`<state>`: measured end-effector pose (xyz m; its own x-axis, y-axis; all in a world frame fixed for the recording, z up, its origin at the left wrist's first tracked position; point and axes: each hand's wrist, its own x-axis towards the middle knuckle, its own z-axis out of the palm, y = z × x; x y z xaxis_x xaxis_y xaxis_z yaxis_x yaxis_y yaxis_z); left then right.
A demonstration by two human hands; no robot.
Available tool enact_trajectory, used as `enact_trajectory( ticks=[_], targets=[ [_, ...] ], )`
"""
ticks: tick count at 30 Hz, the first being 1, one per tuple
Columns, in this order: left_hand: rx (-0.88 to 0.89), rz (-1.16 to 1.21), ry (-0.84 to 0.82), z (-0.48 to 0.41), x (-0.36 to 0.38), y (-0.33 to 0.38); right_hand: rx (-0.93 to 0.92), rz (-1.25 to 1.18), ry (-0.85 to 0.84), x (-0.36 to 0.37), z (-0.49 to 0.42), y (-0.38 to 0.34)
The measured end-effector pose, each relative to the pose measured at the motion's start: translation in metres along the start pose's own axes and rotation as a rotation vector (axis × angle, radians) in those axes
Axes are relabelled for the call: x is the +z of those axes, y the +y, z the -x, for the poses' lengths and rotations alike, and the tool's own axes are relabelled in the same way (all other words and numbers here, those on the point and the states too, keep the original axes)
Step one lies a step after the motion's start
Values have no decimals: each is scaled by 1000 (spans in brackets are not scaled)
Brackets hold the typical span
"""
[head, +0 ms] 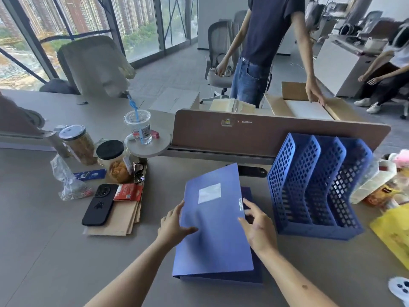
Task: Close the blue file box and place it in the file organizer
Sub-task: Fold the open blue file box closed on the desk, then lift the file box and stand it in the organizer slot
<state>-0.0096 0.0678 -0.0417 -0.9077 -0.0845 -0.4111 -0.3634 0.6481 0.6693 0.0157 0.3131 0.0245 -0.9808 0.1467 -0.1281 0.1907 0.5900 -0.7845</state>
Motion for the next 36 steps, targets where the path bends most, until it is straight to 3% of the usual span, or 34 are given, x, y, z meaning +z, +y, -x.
enact_trajectory(
  ticks=[4,10,17,24,30,36],
  targets=[
    [-95,-178,-116,-18,22,-14,113,-33,-12,-3,-8,44],
    [-77,-138,-148,-17,31,-9,214,-139,-45,-3,-12,66],
    [-28,-20,-86,-7,50,-4,404,-335,-168,-4,-13,83],
    [4,-104,-31,-6,62,-6,474,-434,-276,-3,-14,96],
    [8,-126,31,-4,76,-4,487,-395,-354,-4,-17,105],
    [-18,-221,82,-2,82,-4,497,-208,-328,3,-22,102]
  ],
)
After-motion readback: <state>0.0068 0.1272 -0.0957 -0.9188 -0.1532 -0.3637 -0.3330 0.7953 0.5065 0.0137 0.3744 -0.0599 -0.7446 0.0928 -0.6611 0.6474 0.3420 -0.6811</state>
